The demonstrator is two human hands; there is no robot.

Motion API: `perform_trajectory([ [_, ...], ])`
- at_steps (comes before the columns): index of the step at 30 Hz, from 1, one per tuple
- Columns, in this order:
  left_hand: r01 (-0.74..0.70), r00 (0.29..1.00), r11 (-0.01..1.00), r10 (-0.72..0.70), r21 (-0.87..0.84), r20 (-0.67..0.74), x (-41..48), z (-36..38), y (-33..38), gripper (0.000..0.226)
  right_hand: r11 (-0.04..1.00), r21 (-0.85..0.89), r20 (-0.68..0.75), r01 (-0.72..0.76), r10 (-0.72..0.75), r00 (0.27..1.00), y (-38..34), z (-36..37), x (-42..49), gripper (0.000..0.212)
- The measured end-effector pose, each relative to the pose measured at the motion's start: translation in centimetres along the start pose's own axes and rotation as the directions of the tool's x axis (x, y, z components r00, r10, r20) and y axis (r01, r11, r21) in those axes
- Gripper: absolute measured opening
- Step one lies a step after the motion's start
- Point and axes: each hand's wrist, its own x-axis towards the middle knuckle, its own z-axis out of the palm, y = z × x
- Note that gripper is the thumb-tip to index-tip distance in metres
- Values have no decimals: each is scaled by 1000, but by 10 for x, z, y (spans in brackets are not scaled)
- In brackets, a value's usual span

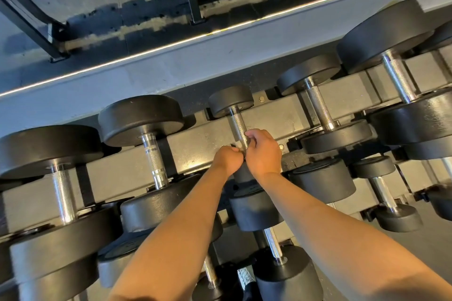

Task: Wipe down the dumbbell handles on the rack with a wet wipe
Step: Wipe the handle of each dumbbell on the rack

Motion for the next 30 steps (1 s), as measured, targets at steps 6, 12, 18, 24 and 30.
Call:
perform_trajectory([
  [6,-52,987,997,44,-50,-154,-27,10,-8,27,984,173,7,-51,51,999,0,-7,-2,23],
  [12,-319,905,930,243,-181,-348,-44,29,4,15,971,237,224,-30,-25,974,0,-20,-4,18],
  [18,-360,881,926,298,-111,-368,-31,53,-10,46,855,424,125,-298,270,955,10,-26,19,15],
  [24,-328,876,936,251,-129,-412,-37,63,-16,44,917,180,508,-355,223,832,9,-19,48,35],
  [30,-316,866,936,220,-152,-448,-38,66,-13,44,946,-182,658,-269,321,681,9,-24,54,25],
])
